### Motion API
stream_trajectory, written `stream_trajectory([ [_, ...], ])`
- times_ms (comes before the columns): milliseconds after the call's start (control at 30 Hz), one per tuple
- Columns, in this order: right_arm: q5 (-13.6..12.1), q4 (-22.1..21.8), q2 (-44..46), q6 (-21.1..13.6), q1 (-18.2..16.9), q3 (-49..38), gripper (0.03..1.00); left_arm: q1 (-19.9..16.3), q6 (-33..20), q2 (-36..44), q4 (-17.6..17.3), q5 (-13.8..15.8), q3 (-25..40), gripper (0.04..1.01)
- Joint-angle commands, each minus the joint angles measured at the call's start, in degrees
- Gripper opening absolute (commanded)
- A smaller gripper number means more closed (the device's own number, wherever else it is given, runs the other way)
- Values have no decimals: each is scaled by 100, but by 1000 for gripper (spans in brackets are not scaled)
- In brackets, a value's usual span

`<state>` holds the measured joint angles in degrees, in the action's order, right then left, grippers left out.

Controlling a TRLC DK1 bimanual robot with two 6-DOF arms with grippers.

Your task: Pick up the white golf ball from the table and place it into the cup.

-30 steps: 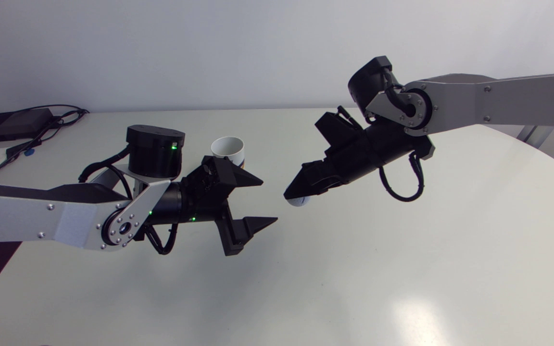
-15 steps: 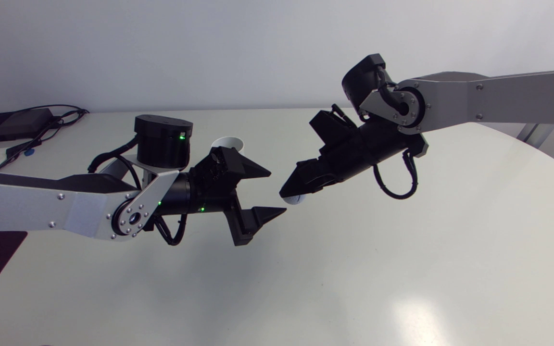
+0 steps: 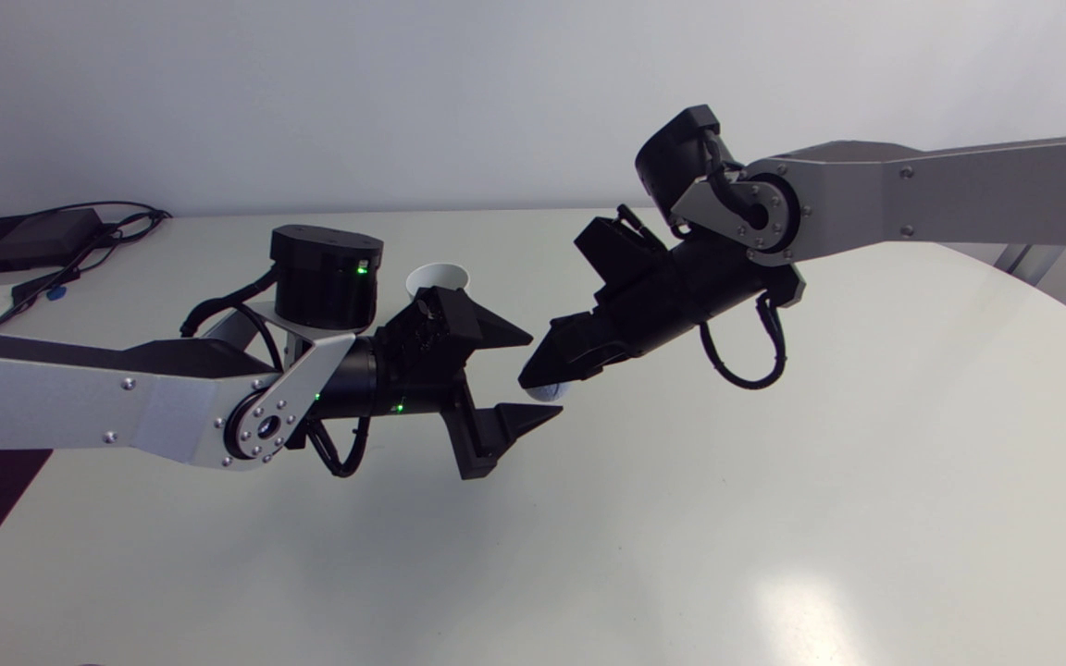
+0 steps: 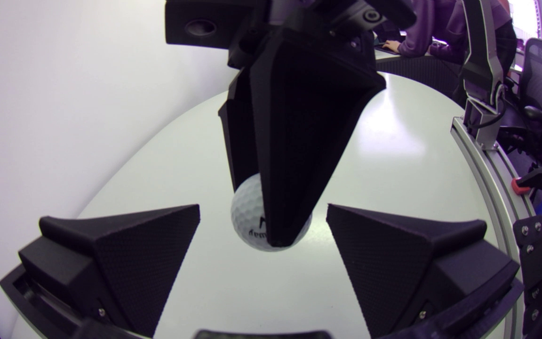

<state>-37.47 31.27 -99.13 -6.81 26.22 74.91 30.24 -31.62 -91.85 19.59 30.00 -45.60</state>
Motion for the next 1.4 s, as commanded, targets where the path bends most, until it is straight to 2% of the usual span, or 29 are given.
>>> stream_trajectory([
  [0, 12, -50, -80, 127, 59, 102, 423, 35, 129, -105, 97, 24, -45, 962],
  [267, 38, -68, -54, 127, 94, 76, 425, 96, 165, -245, 203, 24, -54, 954],
  [367, 38, -68, -45, 127, 103, 76, 425, 114, 165, -289, 247, 24, -27, 908],
  [433, 38, -68, -36, 127, 129, 67, 425, 114, 165, -298, 264, 24, -27, 856],
  [567, 38, -68, -10, 127, 156, 50, 425, 105, 165, -298, 273, 24, -27, 666],
  [700, 47, -59, 8, 127, 173, 32, 425, 105, 182, -307, 299, 24, -36, 623],
  [867, 38, -59, 26, 127, 173, -3, 425, 123, 226, -360, 308, 24, -71, 325],
  [1200, -6, -77, 69, 127, 156, -82, 438, 175, 235, -342, 378, 41, 34, 244],
  [1233, 3, -68, 78, 145, 147, -73, 454, 184, 235, -333, 387, 41, 52, 243],
  [1267, 3, -59, 78, 171, 120, -56, 556, 184, 235, -316, 396, 41, 69, 243],
  [1300, 3, -50, 87, 197, 68, -21, 772, 175, 235, -298, 396, 50, 87, 241],
  [1333, -6, -42, 113, 206, 15, -3, 946, 175, 226, -289, 396, 50, 104, 236],
  [1367, -14, -42, 140, 206, -64, 23, 979, 167, 226, -263, 405, 50, 122, 233],
])
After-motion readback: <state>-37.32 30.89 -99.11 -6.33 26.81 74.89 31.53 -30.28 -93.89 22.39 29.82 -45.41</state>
